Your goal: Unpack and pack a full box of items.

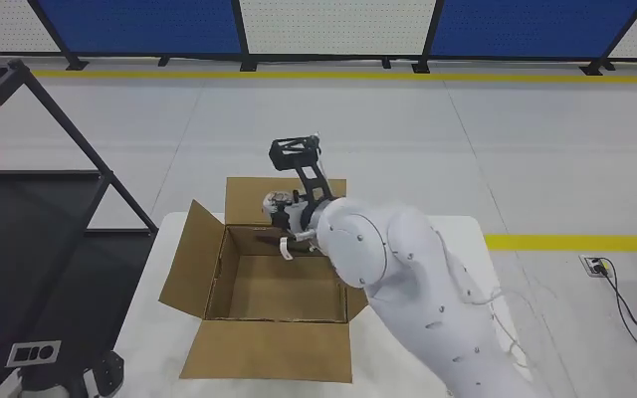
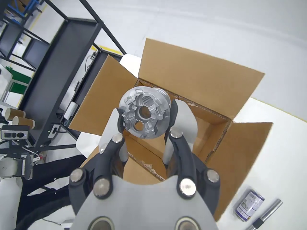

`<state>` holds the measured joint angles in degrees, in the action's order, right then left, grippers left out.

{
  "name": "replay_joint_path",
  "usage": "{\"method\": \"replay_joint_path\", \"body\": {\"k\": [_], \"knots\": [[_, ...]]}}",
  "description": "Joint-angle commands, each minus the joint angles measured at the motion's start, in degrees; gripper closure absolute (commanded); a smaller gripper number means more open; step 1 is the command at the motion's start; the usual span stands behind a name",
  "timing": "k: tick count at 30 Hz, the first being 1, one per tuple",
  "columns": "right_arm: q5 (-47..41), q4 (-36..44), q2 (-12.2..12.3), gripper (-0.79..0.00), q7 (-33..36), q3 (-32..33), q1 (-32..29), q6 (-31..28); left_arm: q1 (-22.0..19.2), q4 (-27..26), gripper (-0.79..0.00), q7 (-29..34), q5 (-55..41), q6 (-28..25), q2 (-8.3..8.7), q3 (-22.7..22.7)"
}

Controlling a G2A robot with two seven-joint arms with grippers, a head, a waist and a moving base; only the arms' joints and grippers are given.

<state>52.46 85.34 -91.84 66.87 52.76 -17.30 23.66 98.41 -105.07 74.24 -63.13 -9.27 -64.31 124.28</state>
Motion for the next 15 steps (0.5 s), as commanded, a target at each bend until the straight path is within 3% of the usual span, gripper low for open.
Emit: {"method": "replay_joint_path", "body": {"k": [1,9,15], "knots": [[-1.9,-5.0,-0.6,0.0,-0.5,-1.3,1.2,-0.3,-0.3,0.2,-0.785,-0.1,-1.2,0.4,0.02,0.7],[-4.1,-19.7,-2.7,0.0,-2.5,-5.8,4.0,-2.0,-2.7,2.2,-0.785,-1.2,-6.9,6.0,0.41,4.2],[-5.6,-29.1,-4.9,0.0,-2.8,-10.0,6.0,-3.9,-4.4,3.9,-0.785,-1.0,-6.7,7.1,0.75,5.7]]}}
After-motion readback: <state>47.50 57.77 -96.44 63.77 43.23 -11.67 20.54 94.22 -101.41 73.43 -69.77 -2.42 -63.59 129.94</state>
